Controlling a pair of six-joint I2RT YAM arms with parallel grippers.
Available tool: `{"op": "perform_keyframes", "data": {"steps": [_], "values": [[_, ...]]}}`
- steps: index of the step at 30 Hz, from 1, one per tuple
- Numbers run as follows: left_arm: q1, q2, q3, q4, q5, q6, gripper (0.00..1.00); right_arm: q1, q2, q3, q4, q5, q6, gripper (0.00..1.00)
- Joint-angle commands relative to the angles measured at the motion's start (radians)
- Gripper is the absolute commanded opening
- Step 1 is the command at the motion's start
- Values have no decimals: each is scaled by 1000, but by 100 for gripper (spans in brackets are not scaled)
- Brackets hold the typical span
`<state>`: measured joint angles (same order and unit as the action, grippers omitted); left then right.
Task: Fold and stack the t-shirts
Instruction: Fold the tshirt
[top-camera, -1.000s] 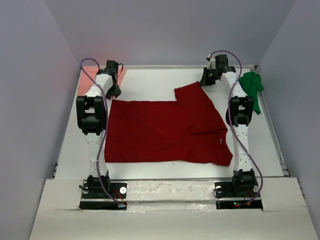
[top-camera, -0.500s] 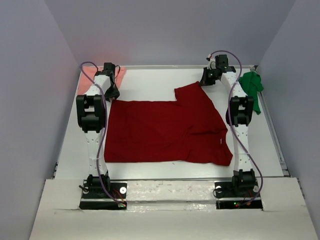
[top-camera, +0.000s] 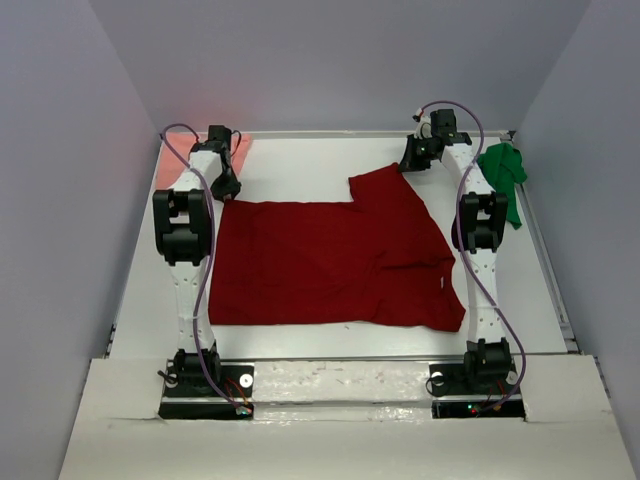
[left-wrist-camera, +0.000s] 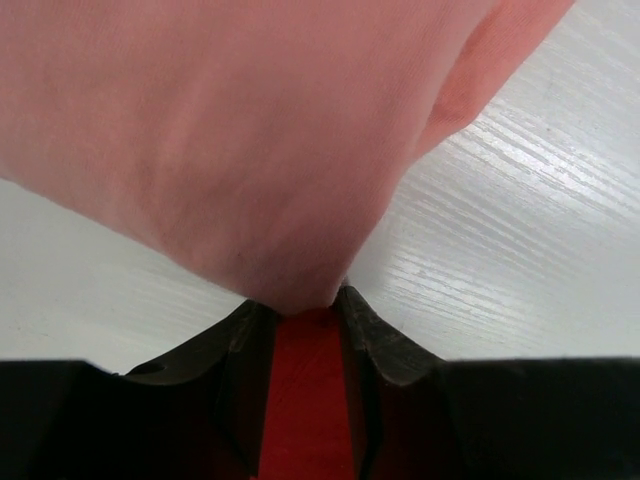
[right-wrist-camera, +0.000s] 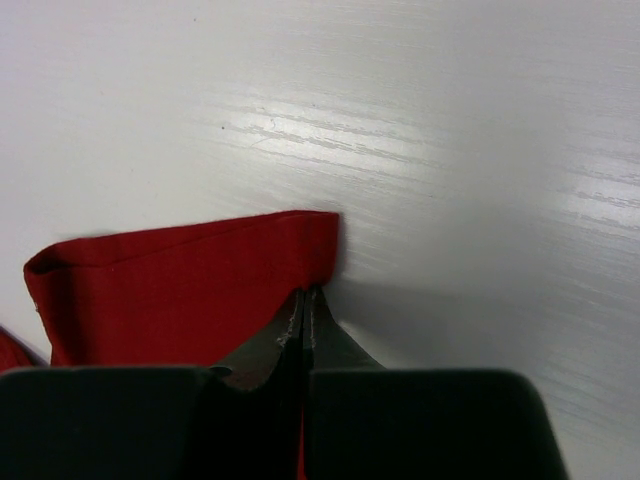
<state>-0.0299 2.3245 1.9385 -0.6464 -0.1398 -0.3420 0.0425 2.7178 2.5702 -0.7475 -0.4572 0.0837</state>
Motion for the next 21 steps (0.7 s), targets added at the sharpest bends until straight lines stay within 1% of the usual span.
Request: {"op": "perform_keyframes", "data": {"steps": [1, 4, 5, 7, 8, 10, 21], "values": [[-16, -33, -42, -10, 46, 3, 38, 3, -61, 24, 46, -11, 7, 0], [-33, -48, -68, -2, 20, 1, 33, 3, -64, 24, 43, -12, 7, 0], [-34, -51, -72, -4, 17, 1, 27, 3, -64, 24, 43, -6, 5, 0], [-41, -57, -75, -9, 6, -3, 18, 3, -64, 22, 42, -4, 5, 0], [-42, -59, -75, -7, 6, -6, 8, 3, -63, 21, 40, -5, 7, 0], [-45, -71, -78, -9, -4, -17, 0, 3, -64, 19, 39, -11, 5, 0], [-56, -128, -101, -24, -84, -58, 0, 3, -93, 1, 39, 35, -12, 0]]}}
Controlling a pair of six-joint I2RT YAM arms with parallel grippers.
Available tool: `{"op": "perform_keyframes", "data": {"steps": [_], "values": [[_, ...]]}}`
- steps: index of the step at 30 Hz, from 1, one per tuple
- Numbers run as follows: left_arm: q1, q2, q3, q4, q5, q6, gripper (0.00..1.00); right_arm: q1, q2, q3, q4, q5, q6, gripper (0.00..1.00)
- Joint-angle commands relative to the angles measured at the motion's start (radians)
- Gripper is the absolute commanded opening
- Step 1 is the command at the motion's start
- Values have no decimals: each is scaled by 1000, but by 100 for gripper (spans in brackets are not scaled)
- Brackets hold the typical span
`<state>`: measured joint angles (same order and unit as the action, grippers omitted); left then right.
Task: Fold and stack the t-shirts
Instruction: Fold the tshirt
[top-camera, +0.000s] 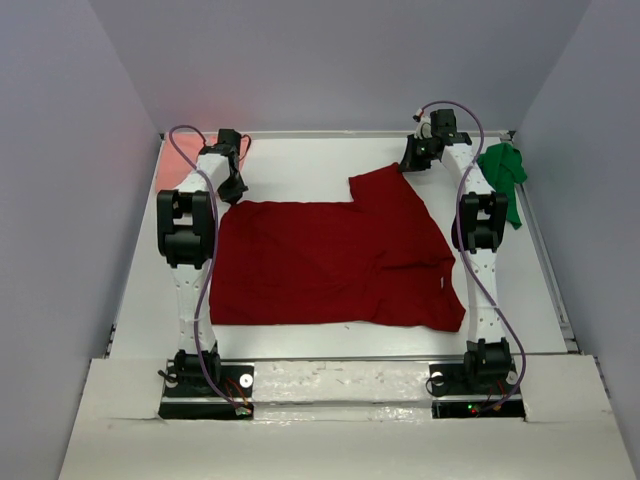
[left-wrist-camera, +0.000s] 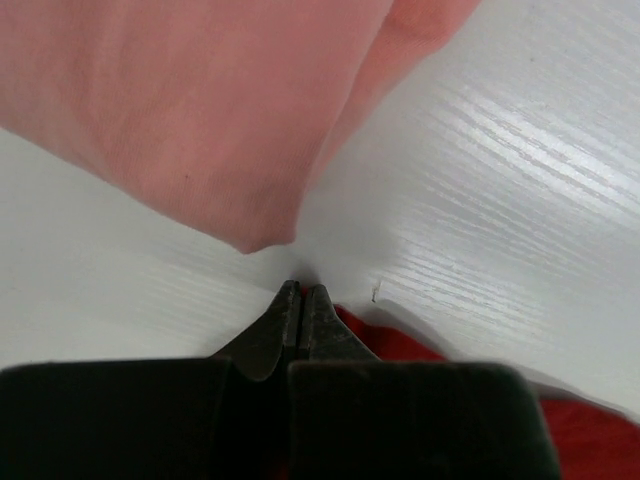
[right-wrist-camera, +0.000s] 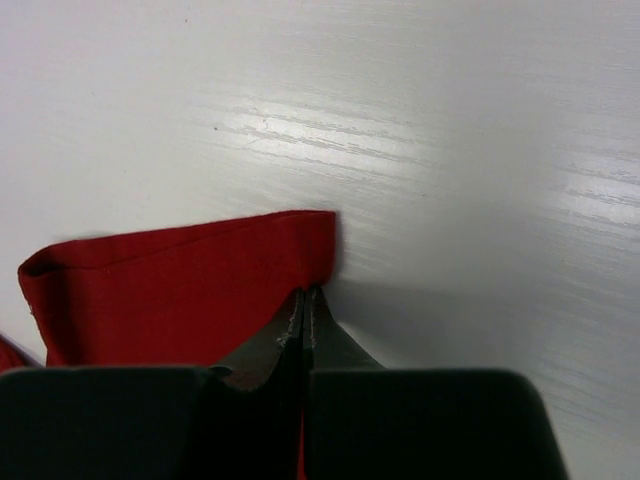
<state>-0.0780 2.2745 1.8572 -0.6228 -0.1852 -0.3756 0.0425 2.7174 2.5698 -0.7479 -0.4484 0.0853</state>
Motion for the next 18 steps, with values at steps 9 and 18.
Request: {"op": "perform_keyframes", "data": {"steps": [9, 18], "values": [[-19, -210, -92, -26, -135, -77, 0, 3, -174, -42, 38, 40, -32, 0], [-37, -302, -99, -8, -102, -48, 0, 3, -304, -170, 50, 74, -39, 0]]}}
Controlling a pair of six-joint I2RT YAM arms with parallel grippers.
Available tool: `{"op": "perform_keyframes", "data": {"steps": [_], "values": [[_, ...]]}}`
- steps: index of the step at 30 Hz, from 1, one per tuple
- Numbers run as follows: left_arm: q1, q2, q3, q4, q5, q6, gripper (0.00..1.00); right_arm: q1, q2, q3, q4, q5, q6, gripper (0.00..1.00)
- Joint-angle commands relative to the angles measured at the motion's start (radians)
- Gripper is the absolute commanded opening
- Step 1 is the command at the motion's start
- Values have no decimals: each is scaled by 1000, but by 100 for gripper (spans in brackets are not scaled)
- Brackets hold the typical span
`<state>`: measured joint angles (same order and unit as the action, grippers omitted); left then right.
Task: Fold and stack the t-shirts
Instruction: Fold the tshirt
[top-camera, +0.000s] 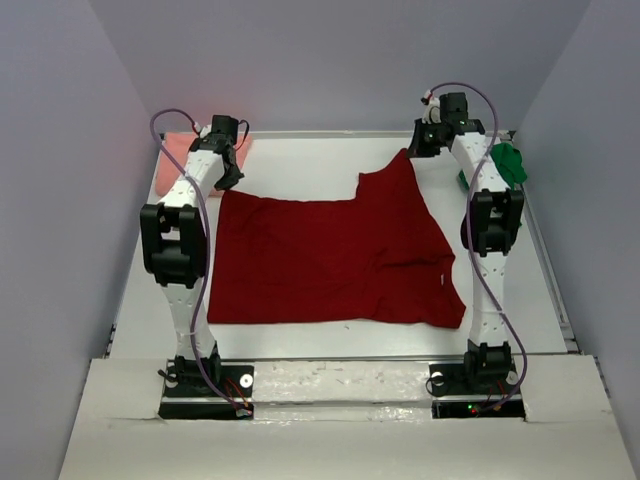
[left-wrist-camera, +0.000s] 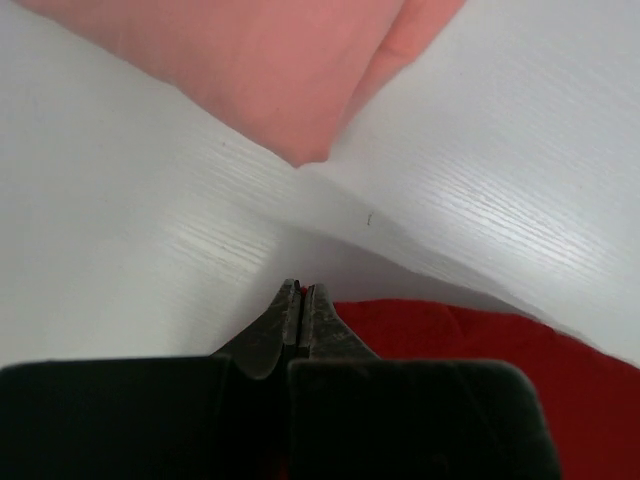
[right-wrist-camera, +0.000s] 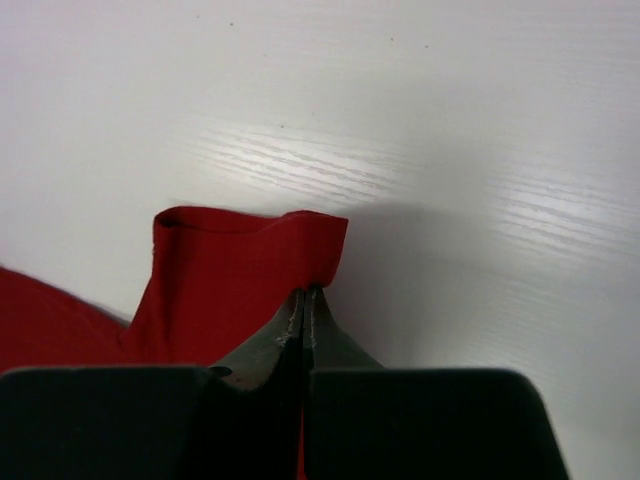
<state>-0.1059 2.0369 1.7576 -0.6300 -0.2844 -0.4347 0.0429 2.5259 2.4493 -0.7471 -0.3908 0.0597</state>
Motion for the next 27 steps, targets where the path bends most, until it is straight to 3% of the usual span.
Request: {"op": "perform_keyframes", "data": {"steps": [1, 11, 18, 27], "values": [[-14, -78, -4, 1, -2, 11, 0, 3, -127, -65, 51, 20, -11, 0], [-32, -182, -89, 18, 8, 13, 0, 14, -317, -257, 29, 109, 35, 0], [-38, -274, -207, 47, 11, 4, 0, 32, -476, -476, 77, 126, 74, 0], [-38, -371, -311, 35, -16, 1, 0, 87, -545, -559, 55, 187, 91, 0]]}}
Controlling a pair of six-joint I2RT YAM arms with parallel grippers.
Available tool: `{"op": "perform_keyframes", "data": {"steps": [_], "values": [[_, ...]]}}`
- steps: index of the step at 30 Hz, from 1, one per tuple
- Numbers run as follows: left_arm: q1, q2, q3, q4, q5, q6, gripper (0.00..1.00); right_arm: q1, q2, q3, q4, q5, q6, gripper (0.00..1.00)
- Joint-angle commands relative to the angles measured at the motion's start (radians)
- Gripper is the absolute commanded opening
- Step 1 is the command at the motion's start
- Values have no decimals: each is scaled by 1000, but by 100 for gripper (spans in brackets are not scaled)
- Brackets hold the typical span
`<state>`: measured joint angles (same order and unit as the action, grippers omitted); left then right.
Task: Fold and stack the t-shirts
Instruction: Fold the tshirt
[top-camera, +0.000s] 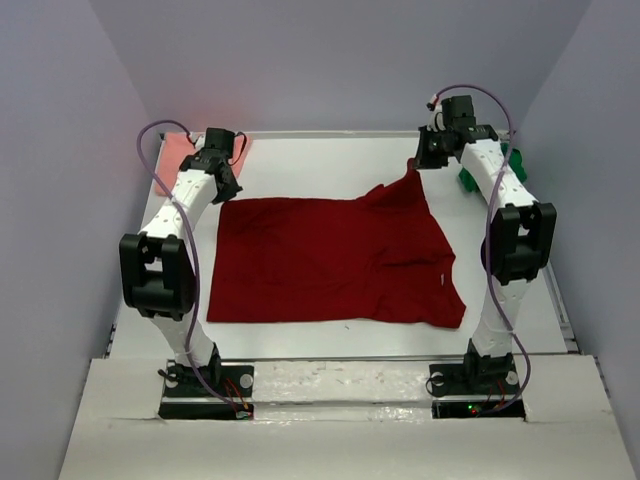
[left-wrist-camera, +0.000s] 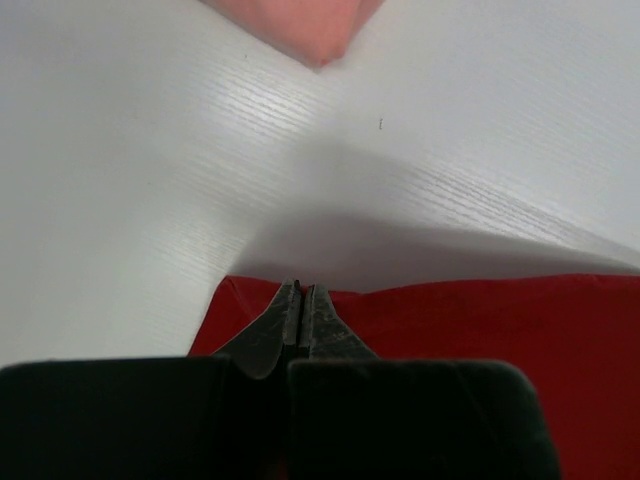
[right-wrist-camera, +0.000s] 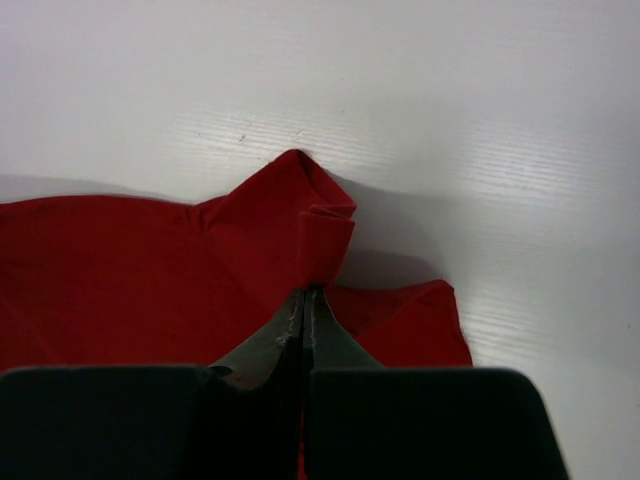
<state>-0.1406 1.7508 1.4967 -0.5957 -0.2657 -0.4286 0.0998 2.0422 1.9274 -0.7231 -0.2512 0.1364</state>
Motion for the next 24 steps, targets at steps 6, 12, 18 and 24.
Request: {"op": "perform_keyframes", "data": {"steps": [6, 12, 18, 24], "values": [[-4, -148, -121, 5, -49, -13, 0, 51, -197, -157, 42, 104, 40, 0], [-4, -221, -193, 10, -63, -13, 0, 60, -339, -280, 62, 162, 77, 0], [-4, -278, -231, -1, -70, 1, 0, 81, -444, -416, 63, 214, 83, 0], [-4, -326, -273, -12, -75, 2, 0, 94, -536, -553, 82, 233, 104, 0]]}}
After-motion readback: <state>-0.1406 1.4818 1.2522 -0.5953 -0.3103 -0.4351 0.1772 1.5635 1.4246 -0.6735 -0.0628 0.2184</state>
